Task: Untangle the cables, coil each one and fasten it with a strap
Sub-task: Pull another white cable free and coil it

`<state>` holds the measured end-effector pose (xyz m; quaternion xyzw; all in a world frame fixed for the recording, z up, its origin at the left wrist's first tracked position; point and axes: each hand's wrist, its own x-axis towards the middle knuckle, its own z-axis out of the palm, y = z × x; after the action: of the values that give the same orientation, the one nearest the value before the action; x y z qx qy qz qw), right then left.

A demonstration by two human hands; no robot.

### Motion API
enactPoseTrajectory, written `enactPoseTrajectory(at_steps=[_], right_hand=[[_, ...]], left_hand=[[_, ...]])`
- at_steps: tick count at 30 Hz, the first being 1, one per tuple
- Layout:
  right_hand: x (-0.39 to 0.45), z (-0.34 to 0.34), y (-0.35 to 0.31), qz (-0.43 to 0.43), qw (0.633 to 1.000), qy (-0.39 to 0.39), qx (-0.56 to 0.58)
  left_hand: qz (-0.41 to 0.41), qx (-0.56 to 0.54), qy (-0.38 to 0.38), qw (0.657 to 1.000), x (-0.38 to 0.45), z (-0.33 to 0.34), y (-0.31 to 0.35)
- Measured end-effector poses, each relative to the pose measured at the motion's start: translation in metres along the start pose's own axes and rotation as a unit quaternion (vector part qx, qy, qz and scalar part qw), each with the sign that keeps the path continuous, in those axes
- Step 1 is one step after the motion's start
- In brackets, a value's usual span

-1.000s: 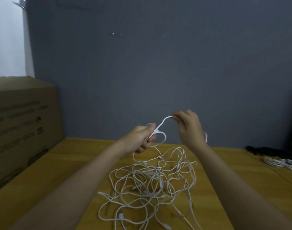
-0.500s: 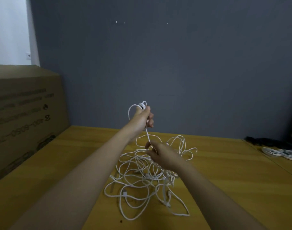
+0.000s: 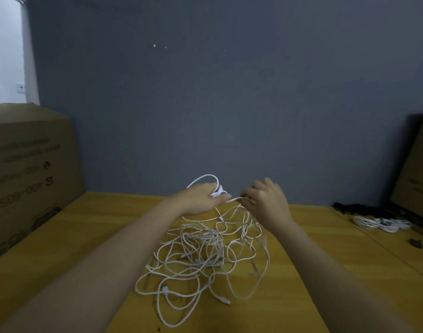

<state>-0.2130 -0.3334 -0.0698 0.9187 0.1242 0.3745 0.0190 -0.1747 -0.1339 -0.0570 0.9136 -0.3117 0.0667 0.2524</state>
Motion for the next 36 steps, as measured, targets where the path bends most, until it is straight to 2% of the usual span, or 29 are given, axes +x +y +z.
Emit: enactPoseTrajectory(at_steps=[1,4,6,10,13,16,18,20,21,22,24,26,28,29,31,32,33,34,36], right_hand=[[0.005,0.0,0.004,0.019,1.0,-0.005,-0.02],[0.021,-0.003,0.014,0.155,0.985,-0.071,-0.011],[0.032,-0.006,0.018,0.219,0.969,-0.099,0.053],[0.049,-0.008,0.019,0.257,0.938,-0.099,0.211],[0.068,-0.017,0.026,0.276,0.911,-0.007,0.307],[0.087,-0.029,0.024,0.23,0.883,0.137,0.386],[0.093,-0.031,0.024,0.196,0.872,0.17,0.414],[0.087,-0.02,0.033,0.205,0.906,0.135,0.345],[0.082,-0.011,0.042,0.238,0.915,0.099,0.31],[0.076,-0.002,0.048,0.288,0.906,0.055,0.306],[0.066,0.015,0.053,0.387,0.858,-0.017,0.337],[0.063,0.027,0.048,0.425,0.829,-0.019,0.364],[0.064,0.033,0.04,0.418,0.821,-0.013,0.388],[0.063,0.033,0.036,0.402,0.833,-0.035,0.379],[0.063,0.029,0.029,0.333,0.895,-0.09,0.282],[0.062,0.024,0.021,0.277,0.918,-0.09,0.27],[0.061,0.019,0.008,0.218,0.925,-0.078,0.3],[0.057,0.015,-0.007,0.175,0.914,-0.071,0.358],[0.049,0.012,-0.035,0.145,0.85,-0.091,0.499]], left_hand=[[0.011,0.0,-0.003,1.0,0.0,-0.005,0.005],[0.04,0.039,-0.015,0.998,0.001,-0.018,0.011],[0.052,0.033,-0.016,0.998,0.0,-0.027,0.01],[0.058,-0.04,0.031,0.997,-0.004,-0.041,0.01],[0.016,-0.144,0.1,0.984,-0.005,-0.048,0.007],[-0.004,-0.21,0.19,0.959,0.001,-0.054,0.008],[-0.036,-0.217,0.282,0.934,0.008,-0.063,0.005],[-0.087,-0.221,0.35,0.906,0.013,-0.074,-0.003],[-0.11,-0.223,0.369,0.896,0.014,-0.079,-0.009],[-0.126,-0.219,0.374,0.892,0.015,-0.082,-0.015],[-0.133,-0.193,0.36,0.903,0.017,-0.081,-0.021],[-0.133,-0.192,0.339,0.911,0.02,-0.074,-0.02],[-0.127,-0.189,0.296,0.928,0.023,-0.066,-0.018],[-0.12,-0.174,0.273,0.938,0.024,-0.062,-0.017],[-0.105,-0.153,0.249,0.951,0.026,-0.059,-0.015],[-0.098,-0.151,0.239,0.954,0.027,-0.058,-0.014],[-0.092,-0.15,0.229,0.957,0.028,-0.056,-0.012],[-0.087,-0.151,0.222,0.959,0.029,-0.053,-0.009],[-0.084,-0.154,0.217,0.96,0.033,-0.046,-0.005]])
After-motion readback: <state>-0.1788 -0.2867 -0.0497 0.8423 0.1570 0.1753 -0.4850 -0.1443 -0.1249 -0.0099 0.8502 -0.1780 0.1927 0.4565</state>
